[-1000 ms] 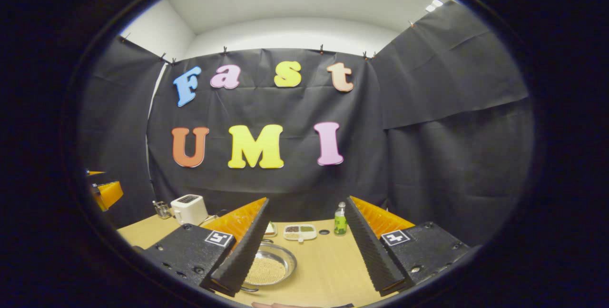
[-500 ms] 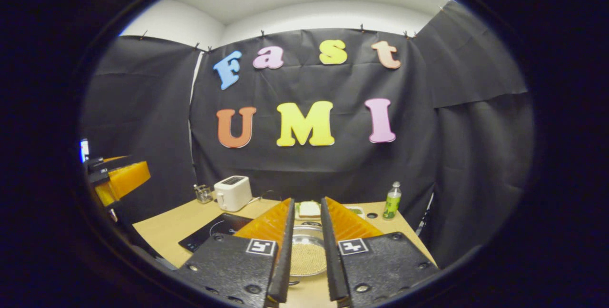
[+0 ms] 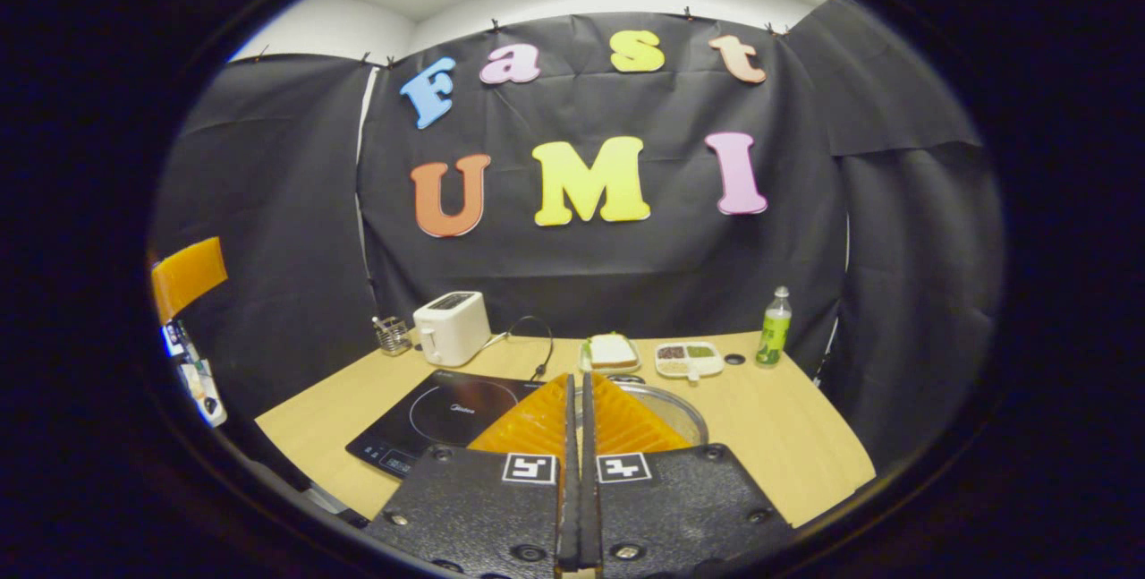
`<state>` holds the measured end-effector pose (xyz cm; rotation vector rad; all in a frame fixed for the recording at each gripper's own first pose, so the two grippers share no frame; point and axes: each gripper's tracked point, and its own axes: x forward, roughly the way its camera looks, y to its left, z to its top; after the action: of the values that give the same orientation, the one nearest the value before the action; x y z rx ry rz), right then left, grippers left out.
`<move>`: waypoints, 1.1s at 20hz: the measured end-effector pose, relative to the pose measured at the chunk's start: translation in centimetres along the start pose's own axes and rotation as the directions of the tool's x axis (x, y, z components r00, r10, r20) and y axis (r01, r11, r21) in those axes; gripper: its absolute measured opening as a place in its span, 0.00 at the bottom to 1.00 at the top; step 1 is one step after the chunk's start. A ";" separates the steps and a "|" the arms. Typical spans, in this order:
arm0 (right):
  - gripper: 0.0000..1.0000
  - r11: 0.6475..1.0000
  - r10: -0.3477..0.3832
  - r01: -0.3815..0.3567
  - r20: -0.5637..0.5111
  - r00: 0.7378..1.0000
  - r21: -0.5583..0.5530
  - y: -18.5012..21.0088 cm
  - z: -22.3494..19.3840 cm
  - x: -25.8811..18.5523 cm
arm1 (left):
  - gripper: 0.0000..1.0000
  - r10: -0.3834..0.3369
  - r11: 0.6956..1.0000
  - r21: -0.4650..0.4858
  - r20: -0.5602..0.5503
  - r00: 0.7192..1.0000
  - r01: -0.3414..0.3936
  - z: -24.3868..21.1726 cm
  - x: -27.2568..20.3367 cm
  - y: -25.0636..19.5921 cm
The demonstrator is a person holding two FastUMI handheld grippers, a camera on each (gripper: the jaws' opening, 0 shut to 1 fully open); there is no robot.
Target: First push the handle of the pot to place it horizontally, then grasp the pot with both hands and set it on the induction cooktop.
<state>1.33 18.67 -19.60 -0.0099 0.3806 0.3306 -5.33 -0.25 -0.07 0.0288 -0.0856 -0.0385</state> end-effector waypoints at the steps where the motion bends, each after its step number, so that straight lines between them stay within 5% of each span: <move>1: 0.04 1.000 0.010 -0.009 -0.015 1.000 0.002 0.5 -0.8 0.4 | 0.95 0.003 1.000 0.004 -0.004 1.000 -0.003 -0.1 -0.3 0.4; 11: 0.04 0.999 0.041 -0.045 -0.256 0.966 -0.009 4.7 -10.7 5.0 | 0.95 0.013 1.000 0.013 -0.002 1.000 -0.013 -0.4 -1.7 2.0; 22: 0.01 0.999 0.047 -0.033 -0.386 0.921 0.042 4.8 -17.8 6.6 | 0.95 0.037 0.999 -0.004 0.006 0.999 -0.037 -0.4 -2.5 3.3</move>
<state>-0.87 24.00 -38.30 -0.0341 0.7813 0.3627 -7.63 3.12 -0.53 0.0228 -0.0922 -0.0018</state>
